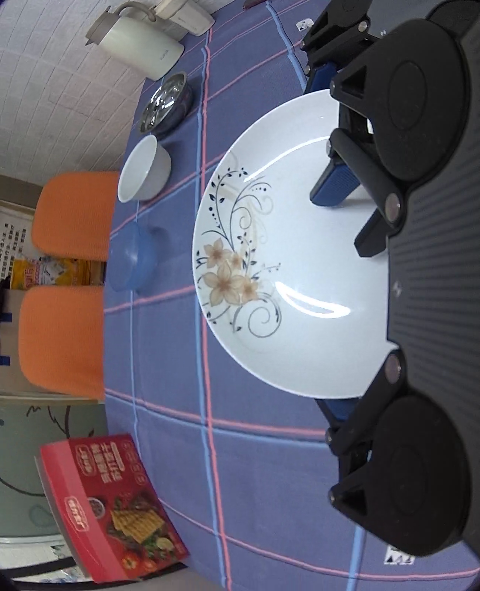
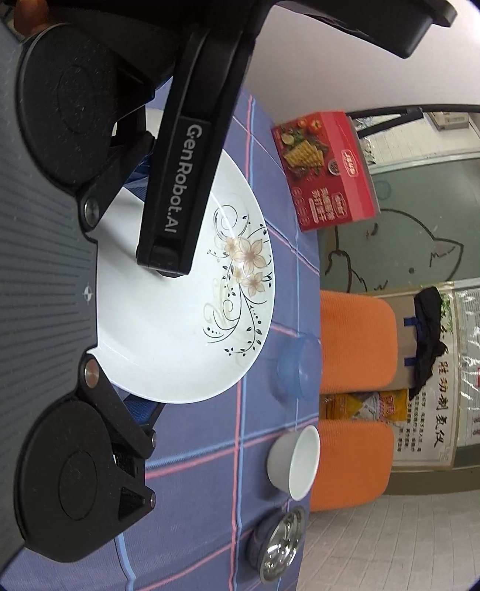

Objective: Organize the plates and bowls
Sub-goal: 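Lift the floral plate with the left gripper toward the plate stack, then lower the floral plate onto the stack and open the left gripper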

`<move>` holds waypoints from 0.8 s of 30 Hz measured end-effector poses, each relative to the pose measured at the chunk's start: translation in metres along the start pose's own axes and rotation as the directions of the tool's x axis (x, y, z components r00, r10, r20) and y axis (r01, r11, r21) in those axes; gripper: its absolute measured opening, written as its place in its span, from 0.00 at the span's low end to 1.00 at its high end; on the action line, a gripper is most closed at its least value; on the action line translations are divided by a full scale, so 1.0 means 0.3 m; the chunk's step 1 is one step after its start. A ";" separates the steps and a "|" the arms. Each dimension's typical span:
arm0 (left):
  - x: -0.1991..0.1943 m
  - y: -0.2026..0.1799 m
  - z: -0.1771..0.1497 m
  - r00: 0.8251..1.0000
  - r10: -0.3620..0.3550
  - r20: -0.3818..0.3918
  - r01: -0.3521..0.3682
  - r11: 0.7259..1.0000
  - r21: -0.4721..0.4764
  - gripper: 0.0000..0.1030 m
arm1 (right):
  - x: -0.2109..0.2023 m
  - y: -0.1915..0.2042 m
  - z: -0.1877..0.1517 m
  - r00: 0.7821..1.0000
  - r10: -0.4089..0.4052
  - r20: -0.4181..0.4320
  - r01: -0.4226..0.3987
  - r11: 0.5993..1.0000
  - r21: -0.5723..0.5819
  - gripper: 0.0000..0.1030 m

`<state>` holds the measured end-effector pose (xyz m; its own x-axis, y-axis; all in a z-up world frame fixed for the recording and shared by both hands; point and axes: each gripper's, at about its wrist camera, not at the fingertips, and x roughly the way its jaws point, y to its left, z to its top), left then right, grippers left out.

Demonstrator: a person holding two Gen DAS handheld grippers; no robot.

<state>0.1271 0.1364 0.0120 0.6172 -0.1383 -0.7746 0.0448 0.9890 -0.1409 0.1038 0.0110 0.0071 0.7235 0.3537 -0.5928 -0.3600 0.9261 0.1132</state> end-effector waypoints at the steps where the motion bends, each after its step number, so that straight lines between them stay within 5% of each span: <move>1: 0.005 0.018 -0.014 1.000 0.001 -0.007 -0.001 1.000 -0.009 0.95 | 0.007 0.011 -0.009 1.000 0.009 -0.010 -0.009 1.000 -0.003 0.88; 24: -0.046 -0.044 -0.007 0.987 0.049 0.152 -0.064 0.993 0.095 0.95 | -0.045 -0.035 -0.068 0.999 0.043 0.000 -0.043 0.999 -0.016 0.86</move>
<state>0.1164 0.1252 0.0234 0.7307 -0.0802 -0.6779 0.0794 0.9963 -0.0323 0.0858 -0.0062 -0.0025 0.7075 0.3931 -0.5873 -0.4001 0.9078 0.1256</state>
